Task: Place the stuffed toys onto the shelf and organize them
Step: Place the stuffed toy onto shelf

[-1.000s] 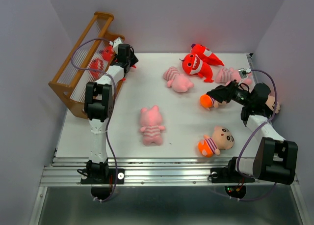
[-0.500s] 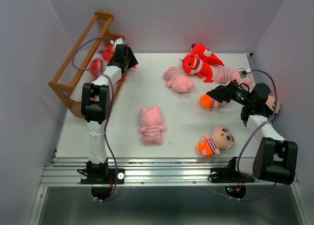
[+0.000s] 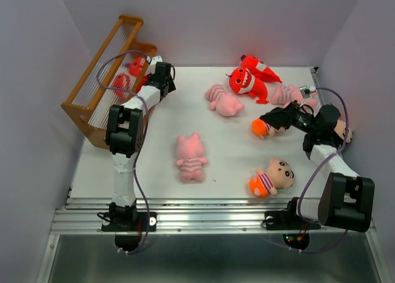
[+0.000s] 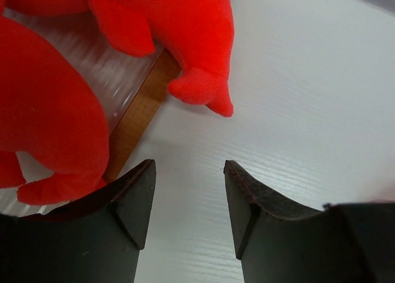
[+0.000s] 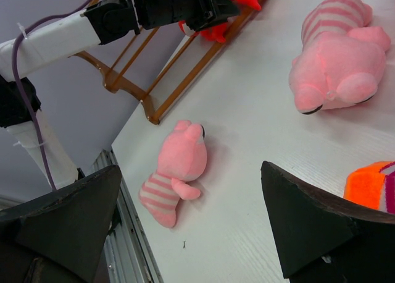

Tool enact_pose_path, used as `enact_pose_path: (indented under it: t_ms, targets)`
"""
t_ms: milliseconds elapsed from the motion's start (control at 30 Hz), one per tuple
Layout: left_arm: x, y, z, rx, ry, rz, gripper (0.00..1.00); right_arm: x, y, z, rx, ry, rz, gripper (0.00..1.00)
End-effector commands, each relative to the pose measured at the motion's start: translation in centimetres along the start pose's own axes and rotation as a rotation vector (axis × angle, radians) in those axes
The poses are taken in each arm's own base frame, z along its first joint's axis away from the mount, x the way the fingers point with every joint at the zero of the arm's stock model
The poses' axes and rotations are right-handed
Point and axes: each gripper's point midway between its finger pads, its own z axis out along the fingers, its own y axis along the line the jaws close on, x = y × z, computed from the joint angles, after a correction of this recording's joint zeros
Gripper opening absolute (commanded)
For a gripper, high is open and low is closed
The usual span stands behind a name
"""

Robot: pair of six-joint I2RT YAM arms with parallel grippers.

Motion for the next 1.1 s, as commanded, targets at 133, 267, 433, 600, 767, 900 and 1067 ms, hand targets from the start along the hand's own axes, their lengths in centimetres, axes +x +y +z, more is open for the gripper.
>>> enact_pose_path:
  t_ms: [133, 267, 433, 600, 767, 900, 1067]
  targets:
    - [-3.1, 1.0, -3.6, -0.132, -0.115, 0.04, 0.59, -1.4, 0.9, -0.1, -0.023, -0.017, -0.073, 1.0]
    - [-2.8, 2.6, -3.9, -0.231, -0.139, 0.006, 0.58, -1.4, 0.9, -0.1, -0.022, -0.018, -0.073, 1.0]
    - [-1.9, 4.3, -4.1, -0.324, -0.141, -0.024, 0.56, -1.4, 0.9, -0.1, -0.022, -0.018, -0.074, 1.0]
    - [-1.6, 5.2, -3.9, -0.384, -0.135, -0.027, 0.55, -1.4, 0.9, -0.1, -0.022, -0.018, -0.072, 1.0]
    - [-2.1, 5.3, -3.4, -0.409, -0.141, -0.037, 0.55, -1.4, 0.9, -0.1, -0.023, -0.019, -0.078, 1.0]
    - [-2.9, 5.3, -3.1, -0.418, -0.145, -0.015, 0.55, -1.4, 0.9, -0.1, -0.023, -0.019, -0.076, 1.0]
    - [-2.9, 5.9, -1.8, -0.437, -0.112, 0.014, 0.56, -1.4, 1.0, -0.1, -0.023, -0.019, -0.078, 1.0]
